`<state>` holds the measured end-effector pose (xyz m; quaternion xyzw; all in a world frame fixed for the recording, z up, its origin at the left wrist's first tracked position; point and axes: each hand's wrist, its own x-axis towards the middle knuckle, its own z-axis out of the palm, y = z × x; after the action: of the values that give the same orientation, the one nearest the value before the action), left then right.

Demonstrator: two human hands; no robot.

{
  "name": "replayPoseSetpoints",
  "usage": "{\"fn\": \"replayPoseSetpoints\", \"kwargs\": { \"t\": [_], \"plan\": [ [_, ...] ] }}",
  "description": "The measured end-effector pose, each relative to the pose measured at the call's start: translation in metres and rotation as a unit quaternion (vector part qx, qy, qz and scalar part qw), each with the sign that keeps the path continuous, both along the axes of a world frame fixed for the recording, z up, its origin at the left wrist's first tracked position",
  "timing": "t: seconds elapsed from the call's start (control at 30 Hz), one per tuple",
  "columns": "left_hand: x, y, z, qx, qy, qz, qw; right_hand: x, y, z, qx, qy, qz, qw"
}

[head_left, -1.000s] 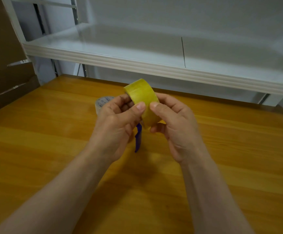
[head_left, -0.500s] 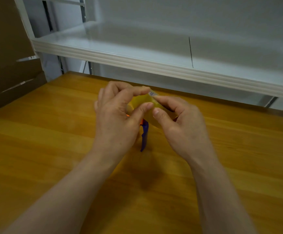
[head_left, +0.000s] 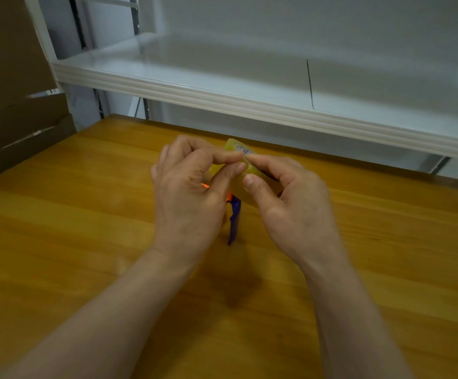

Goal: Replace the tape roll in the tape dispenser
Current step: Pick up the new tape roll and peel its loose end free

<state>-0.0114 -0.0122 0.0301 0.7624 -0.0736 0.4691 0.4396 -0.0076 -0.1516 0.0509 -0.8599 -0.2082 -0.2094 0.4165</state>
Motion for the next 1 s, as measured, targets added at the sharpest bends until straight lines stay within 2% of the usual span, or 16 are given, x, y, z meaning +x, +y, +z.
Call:
{"fn": "replayPoseSetpoints", "kwargs": {
  "t": [0.1, 0.3, 0.5, 0.73, 1.0],
  "plan": [
    [0.0001, 0.0011, 0.0004, -0.009, 0.011, -0.001, 1.000, -0.0005, 0.0004, -0.0012, -0.021, -0.019, -0.001, 1.000],
    [0.0008, 0.0013, -0.0017, 0.034, 0.060, 0.020, 0.997, 0.0007, 0.0022, -0.0045, -0.070, -0.032, -0.008, 0.997],
    [0.0038, 0.0013, -0.0018, 0.090, 0.066, 0.044, 0.993, 0.0002, 0.0029, -0.0027, -0.042, -0.015, 0.005, 0.999],
    [0.0069, 0.0030, 0.0005, 0.196, -0.040, 0.143, 0.969, -0.0032, 0.0046, -0.0004, 0.074, 0.049, 0.062, 0.994],
    [0.0075, 0.0033, 0.0028, 0.237, -0.115, 0.119, 0.957, -0.0063, 0.0017, 0.0023, 0.112, 0.013, 0.075, 0.991]
  ]
}}
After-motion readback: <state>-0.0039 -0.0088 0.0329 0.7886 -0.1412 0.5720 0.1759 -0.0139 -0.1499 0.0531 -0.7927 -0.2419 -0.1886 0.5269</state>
